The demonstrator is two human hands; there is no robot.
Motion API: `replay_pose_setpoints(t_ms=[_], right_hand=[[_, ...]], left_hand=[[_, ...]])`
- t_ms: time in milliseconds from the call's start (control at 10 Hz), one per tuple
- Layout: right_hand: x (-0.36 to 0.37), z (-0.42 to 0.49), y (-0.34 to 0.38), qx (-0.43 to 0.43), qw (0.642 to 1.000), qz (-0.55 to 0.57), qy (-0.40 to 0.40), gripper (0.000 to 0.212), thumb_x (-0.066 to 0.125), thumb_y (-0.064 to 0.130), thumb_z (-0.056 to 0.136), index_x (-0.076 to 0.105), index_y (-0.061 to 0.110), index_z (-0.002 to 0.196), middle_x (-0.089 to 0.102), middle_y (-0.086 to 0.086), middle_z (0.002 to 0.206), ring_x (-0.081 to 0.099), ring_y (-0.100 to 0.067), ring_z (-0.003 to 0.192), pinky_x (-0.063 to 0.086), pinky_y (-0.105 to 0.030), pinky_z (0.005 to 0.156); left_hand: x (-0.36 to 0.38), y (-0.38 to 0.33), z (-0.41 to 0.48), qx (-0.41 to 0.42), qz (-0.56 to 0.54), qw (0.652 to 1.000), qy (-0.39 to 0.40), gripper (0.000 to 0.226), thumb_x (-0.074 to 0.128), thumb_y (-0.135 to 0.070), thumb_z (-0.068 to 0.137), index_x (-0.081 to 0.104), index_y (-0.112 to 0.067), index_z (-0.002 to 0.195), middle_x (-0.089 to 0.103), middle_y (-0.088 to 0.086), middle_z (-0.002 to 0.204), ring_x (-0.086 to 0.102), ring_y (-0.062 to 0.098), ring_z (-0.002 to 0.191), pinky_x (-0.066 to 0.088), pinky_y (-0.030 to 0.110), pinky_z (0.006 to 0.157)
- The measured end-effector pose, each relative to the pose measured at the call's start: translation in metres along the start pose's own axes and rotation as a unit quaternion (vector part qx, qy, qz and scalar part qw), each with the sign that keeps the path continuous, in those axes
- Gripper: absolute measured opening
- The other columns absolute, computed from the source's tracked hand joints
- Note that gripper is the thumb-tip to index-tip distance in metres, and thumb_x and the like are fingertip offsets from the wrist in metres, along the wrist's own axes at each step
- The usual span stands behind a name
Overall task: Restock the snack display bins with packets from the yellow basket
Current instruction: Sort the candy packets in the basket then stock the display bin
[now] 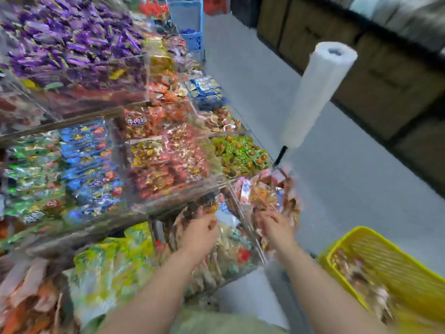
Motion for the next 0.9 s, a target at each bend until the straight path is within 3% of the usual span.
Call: replay_pose_setpoints(t_ms=[100,200,300,400,500,600,700,800,900], right_hand=[[-0.062,-0.025,-0.086,0.122,0.992,0.008,0.01,0.022,0.047,0.011,0.095,0.057,0.009,0.075,0.05,-0.01,0.067,0.041,-0.016,0.056,0.031,-0.021,0.049],[-0.115,-0.056,-0.138,0.154,0.988,-0.02,-0.007,0.034,0.045,0.007,0.093,0.045,0.013,0.059,0.04,-0.002,0.048,0.033,-0.008,0.038,0.022,-0.016,0.037],[-0.181,-0.107,-0.197,0.22,0.975,-0.038,-0.021,0.038,0.042,0.001,0.091,0.043,0.01,0.053,0.039,0.002,0.038,0.033,-0.006,0.029,0.019,-0.016,0.036],[-0.234,-0.155,-0.258,0.3,0.951,0.047,-0.065,0.027,0.041,0.005,0.094,0.043,0.015,0.069,0.036,-0.004,0.062,0.034,-0.014,0.052,0.019,-0.021,0.051],[-0.268,-0.186,-0.297,0.34,0.933,0.076,-0.088,0.019,0.041,0.008,0.094,0.044,0.016,0.077,0.038,-0.002,0.065,0.035,-0.012,0.053,0.02,-0.021,0.052],[-0.302,-0.216,-0.33,0.376,0.916,0.104,-0.093,0.012,0.042,0.015,0.096,0.043,0.019,0.085,0.036,0.001,0.066,0.034,-0.01,0.052,0.019,-0.022,0.049],[-0.327,-0.223,-0.339,0.373,0.912,0.122,-0.117,0.014,0.045,0.015,0.096,0.048,0.018,0.082,0.048,-0.001,0.074,0.044,-0.011,0.058,0.034,-0.023,0.053],[-0.351,-0.215,-0.329,0.339,0.918,0.146,-0.145,0.024,0.044,0.009,0.093,0.048,0.016,0.07,0.046,-0.003,0.066,0.043,-0.011,0.055,0.03,-0.02,0.05],[-0.375,-0.195,-0.316,0.32,0.905,0.21,-0.187,0.021,0.045,0.009,0.087,0.049,0.015,0.068,0.047,-0.007,0.066,0.038,-0.018,0.055,0.032,-0.025,0.056]], left_hand=[[0.065,0.011,-0.027,-0.068,-0.037,0.992,0.1,0.016,0.054,-0.015,0.092,0.059,-0.022,0.078,0.061,0.004,0.084,0.056,0.017,0.072,0.042,0.022,0.065],[0.11,0.018,-0.047,-0.104,0.002,0.984,0.146,0.026,0.049,-0.015,0.094,0.054,-0.018,0.069,0.059,0.004,0.077,0.054,0.019,0.073,0.037,0.026,0.063],[0.165,0.019,-0.074,-0.152,0.007,0.969,0.195,0.028,0.048,-0.01,0.092,0.052,-0.018,0.066,0.055,0.003,0.065,0.05,0.017,0.053,0.036,0.02,0.05],[0.218,0.01,-0.096,-0.156,0.032,0.955,0.252,0.023,0.051,-0.013,0.094,0.053,-0.023,0.074,0.06,0.003,0.079,0.058,0.016,0.063,0.049,0.02,0.055],[0.266,0.002,-0.109,-0.155,0.065,0.941,0.294,0.024,0.049,-0.007,0.094,0.051,-0.02,0.074,0.056,0.003,0.075,0.055,0.015,0.06,0.045,0.021,0.054],[0.306,-0.023,-0.127,-0.114,0.089,0.932,0.334,0.032,0.045,-0.002,0.097,0.046,-0.011,0.066,0.046,0.005,0.057,0.046,0.012,0.04,0.034,0.019,0.045],[0.33,-0.053,-0.137,-0.095,0.098,0.929,0.344,0.028,0.049,-0.006,0.096,0.051,-0.017,0.07,0.055,0.002,0.069,0.054,0.014,0.059,0.047,0.022,0.056],[0.354,-0.09,-0.142,-0.055,0.134,0.92,0.363,0.034,0.045,-0.004,0.098,0.047,-0.014,0.065,0.05,0.004,0.06,0.046,0.014,0.048,0.036,0.018,0.043],[0.368,-0.122,-0.135,-0.073,0.118,0.926,0.351,0.022,0.045,-0.01,0.097,0.051,-0.01,0.076,0.053,0.009,0.07,0.047,0.02,0.059,0.033,0.023,0.052]])
Point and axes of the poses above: each hand's wrist, its own z-axis towards the middle knuckle, its own x-axis out of the palm, y = z × x, the point moved 4 cm from there along z, towards the middle knuckle
